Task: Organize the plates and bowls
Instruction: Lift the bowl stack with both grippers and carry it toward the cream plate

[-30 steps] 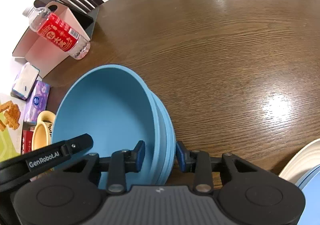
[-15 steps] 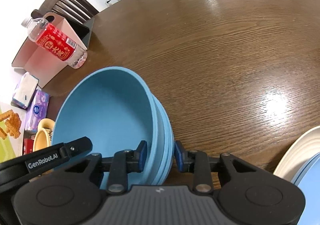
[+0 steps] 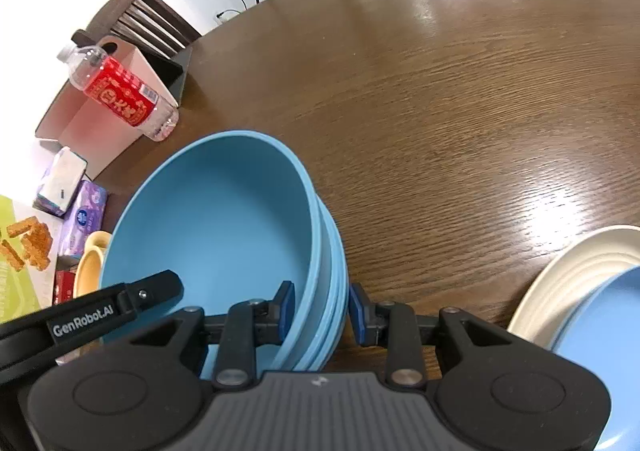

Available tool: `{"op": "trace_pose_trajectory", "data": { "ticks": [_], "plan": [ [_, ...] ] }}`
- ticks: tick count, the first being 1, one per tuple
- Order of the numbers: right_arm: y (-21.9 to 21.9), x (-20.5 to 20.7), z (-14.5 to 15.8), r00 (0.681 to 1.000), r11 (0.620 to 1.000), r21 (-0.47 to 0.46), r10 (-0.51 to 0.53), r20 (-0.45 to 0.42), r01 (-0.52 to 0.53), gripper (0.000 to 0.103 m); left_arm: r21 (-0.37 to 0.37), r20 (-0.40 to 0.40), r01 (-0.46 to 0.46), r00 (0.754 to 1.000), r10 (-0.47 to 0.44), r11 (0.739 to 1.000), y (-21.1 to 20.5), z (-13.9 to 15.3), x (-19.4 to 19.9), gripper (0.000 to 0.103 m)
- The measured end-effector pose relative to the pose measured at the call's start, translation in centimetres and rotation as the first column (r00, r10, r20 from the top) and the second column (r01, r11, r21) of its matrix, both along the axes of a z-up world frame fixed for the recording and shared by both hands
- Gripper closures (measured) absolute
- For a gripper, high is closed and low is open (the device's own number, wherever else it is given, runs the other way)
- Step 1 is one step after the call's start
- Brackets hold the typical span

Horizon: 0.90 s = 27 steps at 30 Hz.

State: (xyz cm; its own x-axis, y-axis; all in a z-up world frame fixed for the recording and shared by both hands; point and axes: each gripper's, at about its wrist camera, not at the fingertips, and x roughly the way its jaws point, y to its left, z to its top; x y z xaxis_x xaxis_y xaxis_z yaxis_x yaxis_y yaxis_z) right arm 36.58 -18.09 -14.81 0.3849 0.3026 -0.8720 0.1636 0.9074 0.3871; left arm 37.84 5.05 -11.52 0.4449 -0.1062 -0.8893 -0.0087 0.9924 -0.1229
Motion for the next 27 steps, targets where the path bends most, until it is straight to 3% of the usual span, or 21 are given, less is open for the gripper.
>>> {"op": "trace_pose_trajectory", "data": {
  "ticks": [27],
  "plan": [
    [-4.3, -10.1, 4.7, 0.993, 0.998, 0.003, -0.067, 0.094, 0.067, 0.075, -0.003, 0.099, 0.085, 0.991, -0.084, 0.996, -4.2, 5.0, -9.1, 0.082]
  ]
}}
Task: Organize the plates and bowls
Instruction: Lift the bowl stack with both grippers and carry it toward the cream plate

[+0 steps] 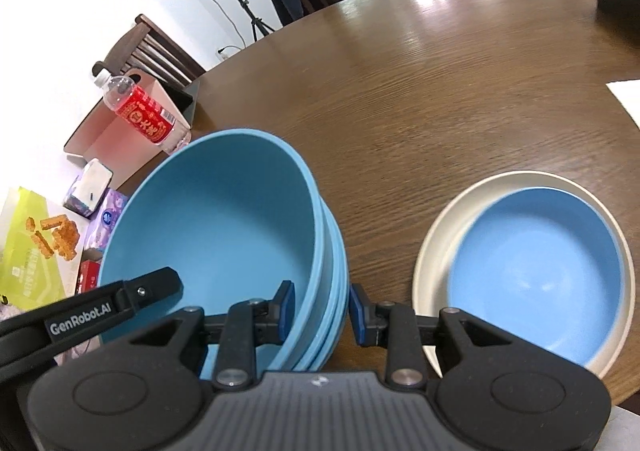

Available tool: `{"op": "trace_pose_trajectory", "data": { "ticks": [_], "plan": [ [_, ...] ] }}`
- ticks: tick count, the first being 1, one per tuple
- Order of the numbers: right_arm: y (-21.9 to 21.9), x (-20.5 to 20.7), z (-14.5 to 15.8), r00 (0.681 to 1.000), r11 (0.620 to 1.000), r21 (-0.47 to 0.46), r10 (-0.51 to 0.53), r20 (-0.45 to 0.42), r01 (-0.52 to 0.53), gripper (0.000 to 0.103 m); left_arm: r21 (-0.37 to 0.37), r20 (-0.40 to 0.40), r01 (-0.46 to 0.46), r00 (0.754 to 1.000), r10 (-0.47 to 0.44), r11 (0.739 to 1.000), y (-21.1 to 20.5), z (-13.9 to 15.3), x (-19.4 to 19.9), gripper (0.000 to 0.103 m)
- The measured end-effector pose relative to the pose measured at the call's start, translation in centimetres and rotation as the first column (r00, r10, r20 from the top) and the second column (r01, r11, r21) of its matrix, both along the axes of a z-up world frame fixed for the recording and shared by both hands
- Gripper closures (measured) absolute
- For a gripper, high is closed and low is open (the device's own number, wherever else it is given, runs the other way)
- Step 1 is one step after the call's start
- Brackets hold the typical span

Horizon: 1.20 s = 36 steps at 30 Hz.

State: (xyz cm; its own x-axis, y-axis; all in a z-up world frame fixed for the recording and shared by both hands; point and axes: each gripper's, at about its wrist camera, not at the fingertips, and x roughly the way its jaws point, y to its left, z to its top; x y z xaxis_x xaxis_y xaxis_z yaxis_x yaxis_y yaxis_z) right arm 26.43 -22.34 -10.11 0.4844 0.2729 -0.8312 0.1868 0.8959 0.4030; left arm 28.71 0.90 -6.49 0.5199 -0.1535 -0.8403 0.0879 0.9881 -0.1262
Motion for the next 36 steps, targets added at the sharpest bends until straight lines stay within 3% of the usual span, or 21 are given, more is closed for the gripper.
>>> {"op": "trace_pose_trajectory", "data": {
  "ticks": [19, 36],
  "plan": [
    [-6.7, -4.7, 1.1, 0.993, 0.993, -0.012, -0.114, 0.039, 0.115, 0.075, -0.021, 0.037, 0.113, 0.993, -0.112, 0.993, -7.1, 1.1, -3.1, 0.082],
    [-12.7, -7.1, -0.7, 0.972, 0.971, -0.038, -0.235, 0.025, 0.236, 0.075, -0.033, 0.014, 0.244, 0.970, -0.244, 0.969, -13.9, -0.8, -3.2, 0.082]
  ]
}}
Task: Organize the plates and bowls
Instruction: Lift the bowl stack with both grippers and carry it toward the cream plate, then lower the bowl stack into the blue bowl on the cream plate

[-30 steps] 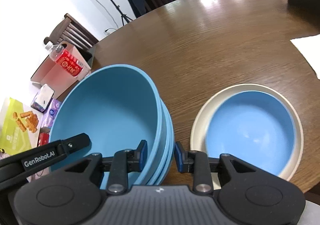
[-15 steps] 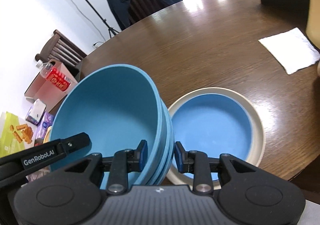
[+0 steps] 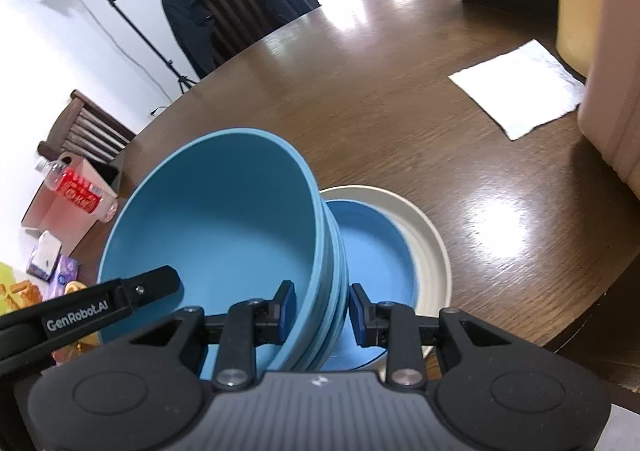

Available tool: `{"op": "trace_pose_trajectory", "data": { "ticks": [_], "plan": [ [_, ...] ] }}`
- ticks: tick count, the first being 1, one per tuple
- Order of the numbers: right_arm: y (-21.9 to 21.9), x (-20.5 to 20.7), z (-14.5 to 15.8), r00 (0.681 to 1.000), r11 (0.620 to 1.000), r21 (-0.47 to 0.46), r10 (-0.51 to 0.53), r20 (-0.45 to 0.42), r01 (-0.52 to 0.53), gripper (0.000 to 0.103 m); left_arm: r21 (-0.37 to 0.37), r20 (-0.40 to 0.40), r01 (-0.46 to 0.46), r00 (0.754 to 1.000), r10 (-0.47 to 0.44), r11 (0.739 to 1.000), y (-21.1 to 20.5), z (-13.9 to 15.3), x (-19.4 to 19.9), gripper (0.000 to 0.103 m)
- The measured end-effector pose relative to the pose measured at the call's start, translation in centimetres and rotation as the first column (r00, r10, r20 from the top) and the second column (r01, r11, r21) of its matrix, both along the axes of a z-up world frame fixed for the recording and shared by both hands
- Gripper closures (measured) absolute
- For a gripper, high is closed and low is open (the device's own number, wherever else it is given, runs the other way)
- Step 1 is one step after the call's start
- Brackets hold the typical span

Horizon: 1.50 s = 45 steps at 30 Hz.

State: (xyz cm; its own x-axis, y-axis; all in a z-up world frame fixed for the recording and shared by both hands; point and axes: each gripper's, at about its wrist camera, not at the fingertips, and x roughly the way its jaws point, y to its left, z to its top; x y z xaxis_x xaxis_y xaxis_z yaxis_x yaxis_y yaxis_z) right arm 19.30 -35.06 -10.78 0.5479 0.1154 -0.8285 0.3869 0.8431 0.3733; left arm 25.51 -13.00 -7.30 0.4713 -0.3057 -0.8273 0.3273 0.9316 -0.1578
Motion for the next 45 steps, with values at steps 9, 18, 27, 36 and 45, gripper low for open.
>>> {"op": "trace_pose_trajectory", "data": {
  "ticks": [9, 18, 27, 36, 45],
  "plan": [
    [-1.9, -0.1, -1.6, 0.999, 1.000, -0.015, -0.028, -0.020, 0.027, 0.075, -0.005, -0.020, 0.029, 0.999, -0.029, 1.000, -1.7, -2.1, 0.5, 0.082],
    [-2.1, 0.6, -2.9, 0.999, 0.999, -0.023, -0.024, -0.034, 0.023, 0.075, -0.001, -0.040, 0.027, 0.999, -0.027, 1.000, -2.2, -3.8, 1.0, 0.082],
    [-2.0, 1.1, -3.5, 0.999, 0.999, -0.033, -0.015, -0.037, 0.014, 0.075, 0.003, -0.055, 0.024, 0.998, -0.024, 1.000, -2.6, -4.6, 1.6, 0.082],
    [-2.1, 1.2, -3.9, 0.999, 0.999, -0.040, -0.006, -0.032, 0.005, 0.075, -0.003, -0.064, 0.019, 0.998, -0.019, 1.000, -2.5, -5.0, 1.9, 0.083],
    [-2.5, 1.4, -4.3, 0.999, 0.999, -0.032, 0.005, -0.038, -0.006, 0.075, -0.002, -0.074, 0.011, 0.997, -0.012, 1.000, -2.5, -5.2, 1.9, 0.083]
  ]
}}
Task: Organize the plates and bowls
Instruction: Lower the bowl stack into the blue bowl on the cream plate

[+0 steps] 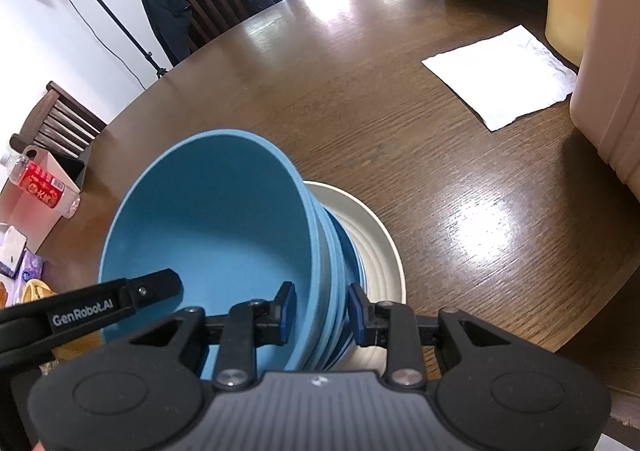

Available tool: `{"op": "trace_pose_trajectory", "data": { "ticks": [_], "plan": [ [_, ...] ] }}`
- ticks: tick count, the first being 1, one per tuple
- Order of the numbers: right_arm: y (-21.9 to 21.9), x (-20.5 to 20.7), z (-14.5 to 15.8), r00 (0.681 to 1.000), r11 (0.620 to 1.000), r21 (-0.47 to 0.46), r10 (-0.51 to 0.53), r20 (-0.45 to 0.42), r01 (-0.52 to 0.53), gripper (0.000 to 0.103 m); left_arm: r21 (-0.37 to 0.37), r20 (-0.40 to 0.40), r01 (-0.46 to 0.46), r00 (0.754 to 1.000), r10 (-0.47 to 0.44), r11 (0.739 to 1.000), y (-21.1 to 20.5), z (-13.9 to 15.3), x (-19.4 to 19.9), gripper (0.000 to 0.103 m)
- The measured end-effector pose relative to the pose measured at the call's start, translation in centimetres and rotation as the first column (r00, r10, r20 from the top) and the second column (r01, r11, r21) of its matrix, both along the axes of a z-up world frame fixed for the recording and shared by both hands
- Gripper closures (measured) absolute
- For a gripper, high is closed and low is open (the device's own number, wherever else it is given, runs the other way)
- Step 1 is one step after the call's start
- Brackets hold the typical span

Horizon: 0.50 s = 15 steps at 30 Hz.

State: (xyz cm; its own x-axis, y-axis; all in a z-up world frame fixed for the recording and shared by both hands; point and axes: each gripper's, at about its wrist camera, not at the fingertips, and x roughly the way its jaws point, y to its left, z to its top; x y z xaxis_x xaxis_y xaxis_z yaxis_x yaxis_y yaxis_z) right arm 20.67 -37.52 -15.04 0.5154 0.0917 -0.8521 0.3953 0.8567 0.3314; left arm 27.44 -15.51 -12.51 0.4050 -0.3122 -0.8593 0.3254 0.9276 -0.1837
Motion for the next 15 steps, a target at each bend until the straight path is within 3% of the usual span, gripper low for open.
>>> {"op": "trace_pose_trajectory", "data": {
  "ticks": [5, 9, 10, 15],
  "plan": [
    [-0.7, -0.1, 0.3, 1.000, 1.000, 0.018, 0.005, 0.013, -0.006, 0.073, -0.006, 0.009, -0.004, 1.000, 0.004, 1.000, 0.1, 0.2, 0.0, 0.080],
    [-1.1, -0.6, 1.2, 0.999, 1.000, 0.005, 0.020, 0.043, -0.020, 0.071, -0.004, 0.035, -0.013, 0.999, 0.014, 1.000, 0.6, 0.9, -0.5, 0.070],
    [-1.2, -0.9, 1.5, 0.998, 1.000, 0.001, 0.026, 0.054, -0.026, 0.064, -0.007, 0.045, -0.015, 0.999, 0.016, 1.000, 0.8, 1.1, -0.6, 0.068],
    [-1.7, -2.9, 3.3, 0.986, 0.998, -0.015, 0.068, 0.154, -0.066, 0.030, -0.023, 0.122, -0.027, 0.992, 0.029, 0.999, 2.0, 2.9, -2.1, 0.027]
  ]
}}
